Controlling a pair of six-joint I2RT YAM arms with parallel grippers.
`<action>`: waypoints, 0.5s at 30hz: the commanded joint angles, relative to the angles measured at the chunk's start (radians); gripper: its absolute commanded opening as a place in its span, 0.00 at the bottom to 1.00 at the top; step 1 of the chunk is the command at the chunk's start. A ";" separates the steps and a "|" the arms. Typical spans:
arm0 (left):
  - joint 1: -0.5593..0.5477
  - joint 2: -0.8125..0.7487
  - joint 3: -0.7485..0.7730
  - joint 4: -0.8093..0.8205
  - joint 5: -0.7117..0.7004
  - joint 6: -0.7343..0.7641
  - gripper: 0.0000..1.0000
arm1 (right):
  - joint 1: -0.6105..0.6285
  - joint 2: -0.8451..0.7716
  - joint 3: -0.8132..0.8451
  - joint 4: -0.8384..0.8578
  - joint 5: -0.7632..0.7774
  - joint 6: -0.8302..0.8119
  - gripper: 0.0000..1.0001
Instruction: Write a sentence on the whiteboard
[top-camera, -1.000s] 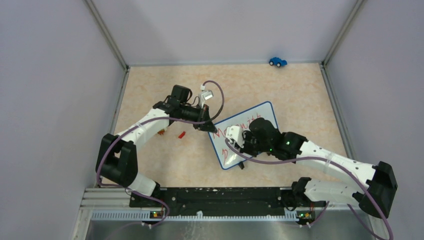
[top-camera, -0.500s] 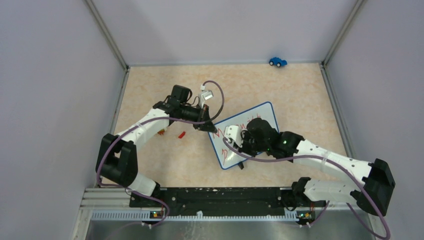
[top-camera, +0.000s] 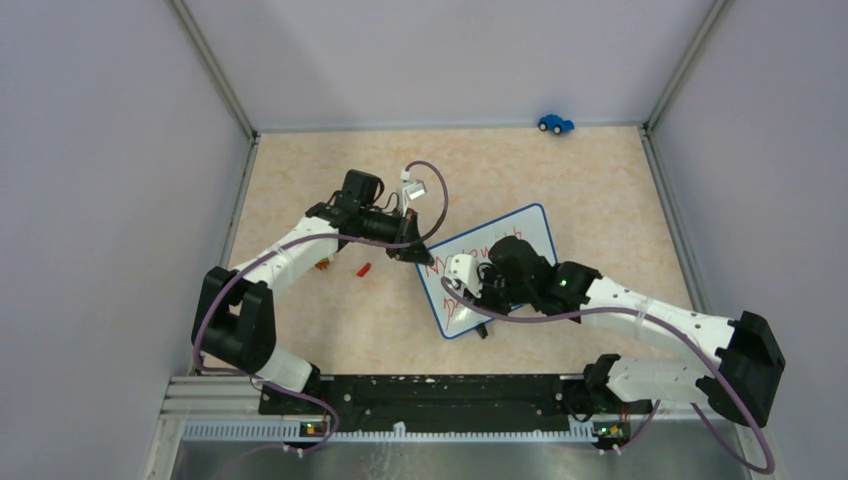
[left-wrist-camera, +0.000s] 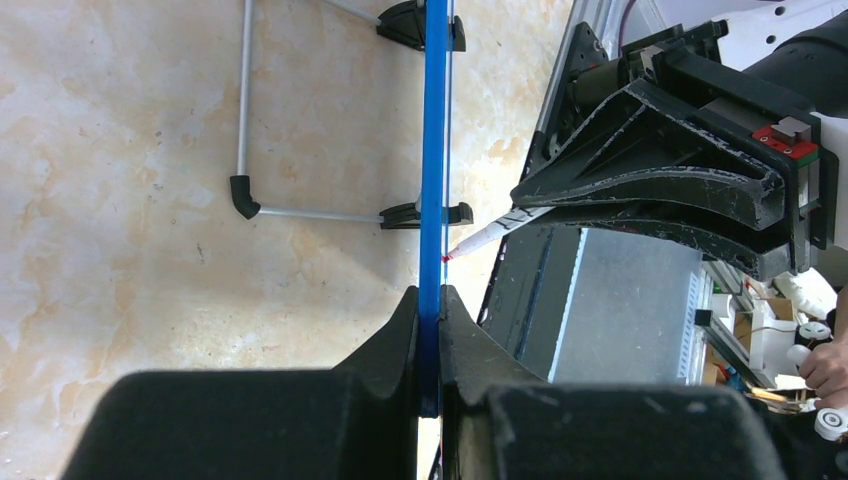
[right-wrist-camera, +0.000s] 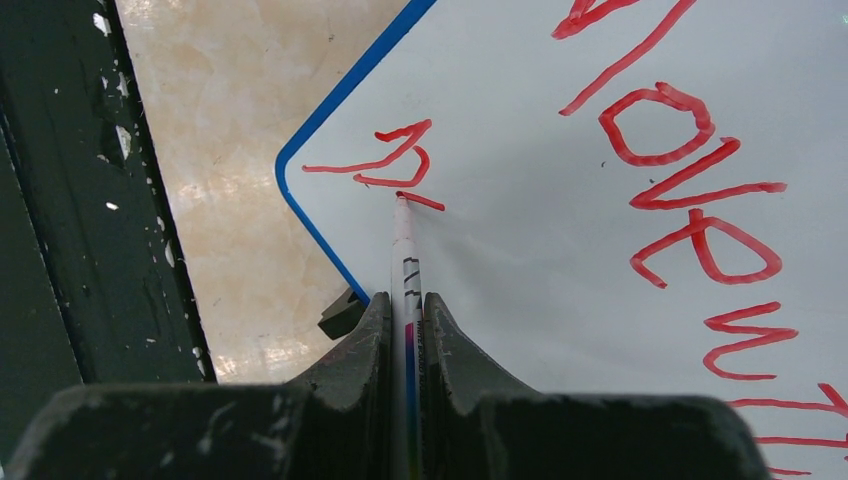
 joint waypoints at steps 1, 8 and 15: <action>0.013 0.016 0.002 0.027 -0.056 0.010 0.00 | 0.007 0.015 0.008 0.017 0.020 -0.018 0.00; 0.013 0.018 0.002 0.027 -0.055 0.010 0.00 | 0.012 0.012 0.000 -0.012 0.021 -0.036 0.00; 0.014 0.020 0.006 0.027 -0.052 0.007 0.00 | 0.012 -0.019 0.004 -0.036 0.053 -0.042 0.00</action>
